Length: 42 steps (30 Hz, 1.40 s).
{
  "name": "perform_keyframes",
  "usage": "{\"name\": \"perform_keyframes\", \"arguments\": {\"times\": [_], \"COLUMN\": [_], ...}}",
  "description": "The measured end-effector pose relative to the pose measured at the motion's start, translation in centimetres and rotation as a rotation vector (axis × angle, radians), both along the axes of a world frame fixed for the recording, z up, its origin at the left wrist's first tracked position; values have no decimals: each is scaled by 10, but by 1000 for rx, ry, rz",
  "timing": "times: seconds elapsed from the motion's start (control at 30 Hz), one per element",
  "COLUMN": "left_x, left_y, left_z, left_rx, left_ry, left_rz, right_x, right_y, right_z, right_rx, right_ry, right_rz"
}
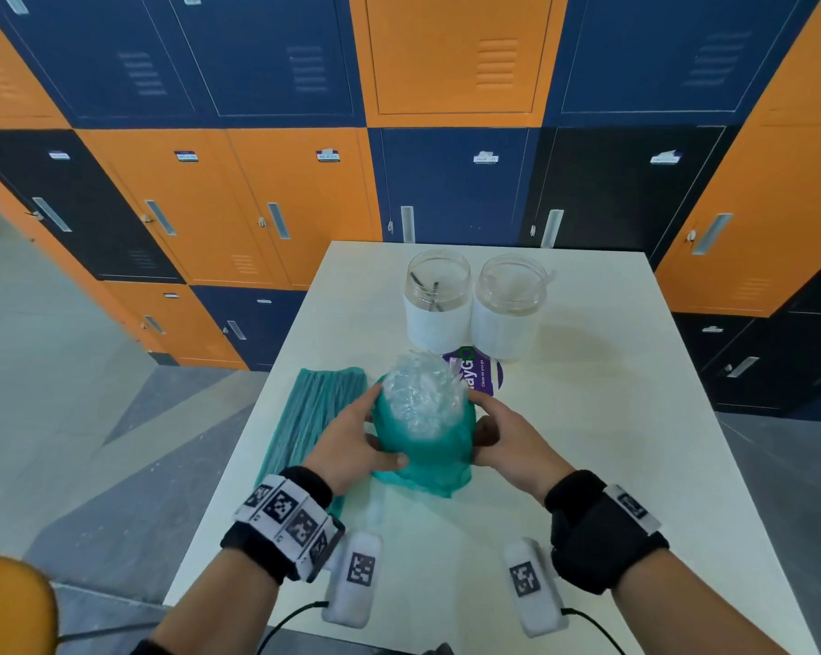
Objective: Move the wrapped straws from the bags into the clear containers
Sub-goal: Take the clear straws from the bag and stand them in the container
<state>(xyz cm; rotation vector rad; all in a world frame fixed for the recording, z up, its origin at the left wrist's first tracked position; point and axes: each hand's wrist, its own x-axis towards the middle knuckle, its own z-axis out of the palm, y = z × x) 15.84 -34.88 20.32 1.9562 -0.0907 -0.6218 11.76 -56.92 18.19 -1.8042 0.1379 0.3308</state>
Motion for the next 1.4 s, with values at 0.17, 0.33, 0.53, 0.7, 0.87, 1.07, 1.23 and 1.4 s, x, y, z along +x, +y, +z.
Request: {"name": "perform_keyframes", "arguments": {"times": [0.17,0.33,0.53,0.7,0.87,1.07,1.23,1.4], "left_x": [-1,4,6,9,11,9,10,6], "left_y": [-4,4,-9,-11,-9,-11,-10,5], "left_z": [-18,-16,-33,-45,-48,-52,-47,-56], "left_rx": [154,31,125,166,28,-111,-199,-219], "left_ry": [-151,-294,-292,-264,-207,-134,-68,74], "left_rz": [16,-53,7,103,109,214,175,23], "right_x": [0,-1,-4,3,4,9,12,8], "right_y": [10,7,15,14,13,7,5,0], "right_z": [-3,8,-34,-45,-41,-40,-39,-39], "right_rx": [-128,140,-55,-37,17,-51,1,114], "right_ry": [-67,-166,-175,-119,-62,-63,-82,-19], "right_rz": [-118,-93,-121,-129,-80,-112,-139,-158]}}
